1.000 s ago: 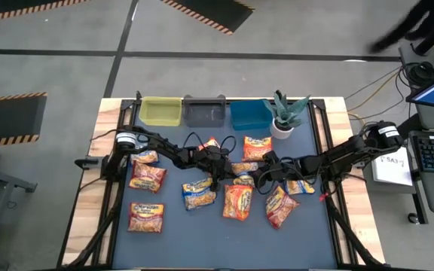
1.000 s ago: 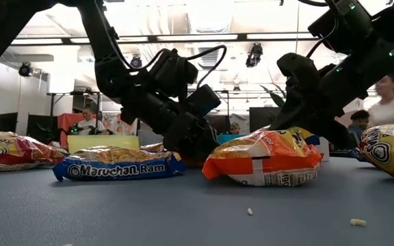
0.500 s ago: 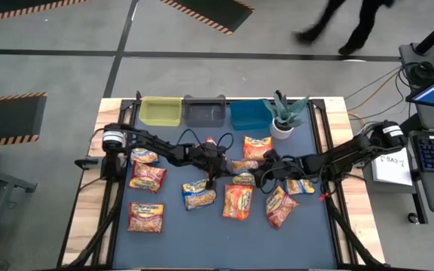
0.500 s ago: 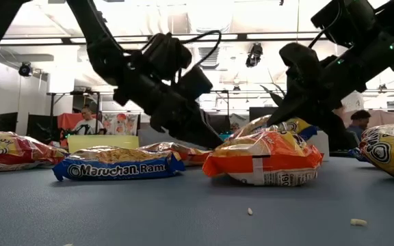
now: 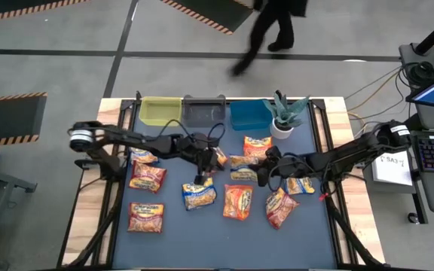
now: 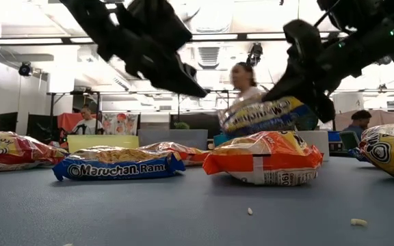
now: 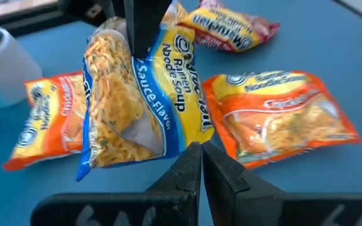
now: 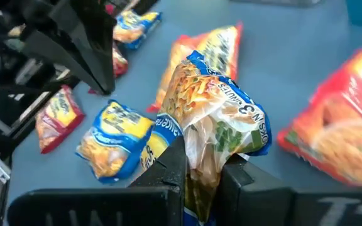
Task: Sort Maruchan noodles
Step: Put the blue noodle pack into the black bin
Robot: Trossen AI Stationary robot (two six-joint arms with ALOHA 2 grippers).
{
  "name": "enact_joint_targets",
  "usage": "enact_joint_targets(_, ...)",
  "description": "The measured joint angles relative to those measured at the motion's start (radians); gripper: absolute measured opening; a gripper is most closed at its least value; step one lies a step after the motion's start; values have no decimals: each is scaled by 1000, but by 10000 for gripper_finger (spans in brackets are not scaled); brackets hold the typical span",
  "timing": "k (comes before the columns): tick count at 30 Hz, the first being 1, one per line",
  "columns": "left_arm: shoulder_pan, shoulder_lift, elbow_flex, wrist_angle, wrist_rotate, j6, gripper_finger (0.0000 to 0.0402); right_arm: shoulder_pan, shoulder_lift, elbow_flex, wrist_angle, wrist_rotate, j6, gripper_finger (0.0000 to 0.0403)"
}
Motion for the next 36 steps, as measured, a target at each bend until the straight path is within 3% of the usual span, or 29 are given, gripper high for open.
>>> enact_joint_targets(7, 0, -211, -49, -89, -7, 77, 0, 0, 7, 125, -12, 2, -169, 34)
enact_joint_targets(19, 0, -629, -235, -21, -355, 88, 0, -56, 92, 550, -489, 175, -385, 34)
enact_joint_targets(26, 0, -799, -315, -24, -491, 76, 0, -186, 251, 874, -782, 159, -424, 34)
enact_joint_targets(36, 0, -924, -372, -42, -498, 84, 0, -378, 521, 1376, -1058, -5, -515, 33)
